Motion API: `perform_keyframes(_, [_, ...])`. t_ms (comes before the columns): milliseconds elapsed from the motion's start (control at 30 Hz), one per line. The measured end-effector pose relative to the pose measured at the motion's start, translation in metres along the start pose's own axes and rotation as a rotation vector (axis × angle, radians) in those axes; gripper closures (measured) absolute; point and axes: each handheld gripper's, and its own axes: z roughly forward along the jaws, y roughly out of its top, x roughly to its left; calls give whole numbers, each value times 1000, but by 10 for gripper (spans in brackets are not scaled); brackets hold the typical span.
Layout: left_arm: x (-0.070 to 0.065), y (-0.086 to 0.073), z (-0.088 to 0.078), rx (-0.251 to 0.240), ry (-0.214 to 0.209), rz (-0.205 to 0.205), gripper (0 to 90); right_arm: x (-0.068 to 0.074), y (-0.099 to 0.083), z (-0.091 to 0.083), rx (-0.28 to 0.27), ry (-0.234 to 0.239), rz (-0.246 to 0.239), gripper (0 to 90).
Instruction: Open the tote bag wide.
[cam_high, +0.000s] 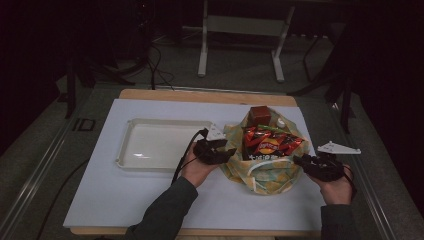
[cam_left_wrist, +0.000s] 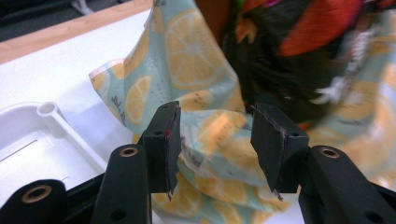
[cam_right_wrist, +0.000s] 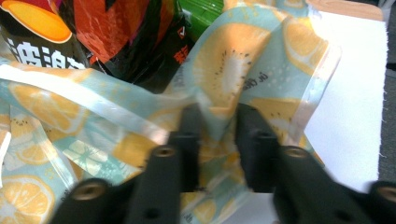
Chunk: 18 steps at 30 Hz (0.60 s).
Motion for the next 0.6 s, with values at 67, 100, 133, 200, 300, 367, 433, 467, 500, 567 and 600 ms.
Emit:
perform_keyframes(67, [1, 1, 4, -1, 5, -9, 512, 0, 2, -4, -13, -2, 0, 562])
perform_keyframes(100, [1, 2, 6, 0, 8, -12, 507, -1, 4, -6, -25, -6, 2, 533])
perform_keyframes(133, [1, 2, 7, 0, 11, -14, 502, -2, 6, -9, -38, -11, 7, 508])
perform_keyframes(200, [1, 4, 9, 0, 15, -10, 496, -4, 10, -14, -74, -29, 10, 478])
perform_keyframes(300, [0, 5, 11, 9, 19, -2, 483, -7, 17, -20, -114, -55, 35, 461])
perform_keyframes(367, [0, 5, 13, 13, 19, -2, 476, -8, 23, -20, -127, -69, 36, 446])
perform_keyframes(433, [-1, 6, 16, 21, 20, 2, 472, -9, 28, -19, -123, -74, 31, 431])
perform_keyframes(467, [-1, 6, 17, 28, 20, 7, 471, -10, 30, -17, -122, -72, 26, 425])
perform_keyframes(500, [-1, 6, 18, 31, 20, 7, 470, -11, 32, -14, -110, -73, 21, 421])
perform_keyframes(567, [-2, 6, 21, 38, 21, 11, 470, -13, 36, -7, -93, -72, 15, 407])
perform_keyframes(600, [-3, 6, 23, 41, 21, 13, 470, -14, 37, -4, -83, -65, 16, 407])
